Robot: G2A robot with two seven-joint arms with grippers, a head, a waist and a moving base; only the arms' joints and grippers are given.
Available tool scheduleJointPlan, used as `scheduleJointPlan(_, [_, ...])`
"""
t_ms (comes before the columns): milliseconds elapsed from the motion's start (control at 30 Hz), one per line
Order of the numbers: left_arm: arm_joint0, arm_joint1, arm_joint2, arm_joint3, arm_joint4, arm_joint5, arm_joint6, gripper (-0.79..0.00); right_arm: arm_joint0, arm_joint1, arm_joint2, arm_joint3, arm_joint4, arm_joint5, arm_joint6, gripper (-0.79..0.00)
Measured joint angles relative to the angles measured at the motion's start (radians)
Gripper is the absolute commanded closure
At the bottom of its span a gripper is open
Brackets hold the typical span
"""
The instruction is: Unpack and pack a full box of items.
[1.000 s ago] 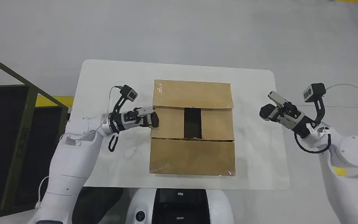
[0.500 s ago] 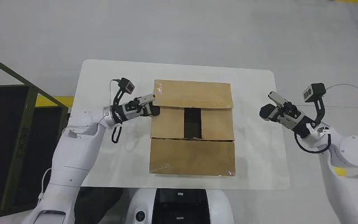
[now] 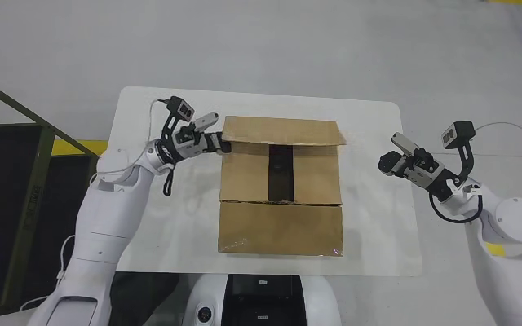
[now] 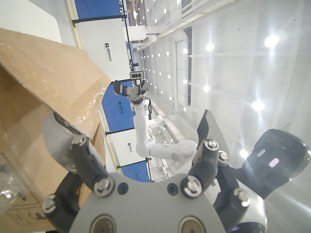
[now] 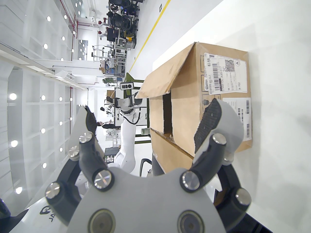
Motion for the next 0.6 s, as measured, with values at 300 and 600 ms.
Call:
scheduleJointPlan(300, [-0.048,-0.012,0.036,0.021,-0.055,0.012,0.076,-0.785,0.000,0.000,0.000,0.000,0.000,0.000,0.000,-0.785])
scheduleJointPlan(600, [-0.104,-0.028,0.084,0.078,-0.017,-0.024,0.204,-0.785,0.000,0.000,0.000,0.000,0.000,0.000,0.000,-0.785])
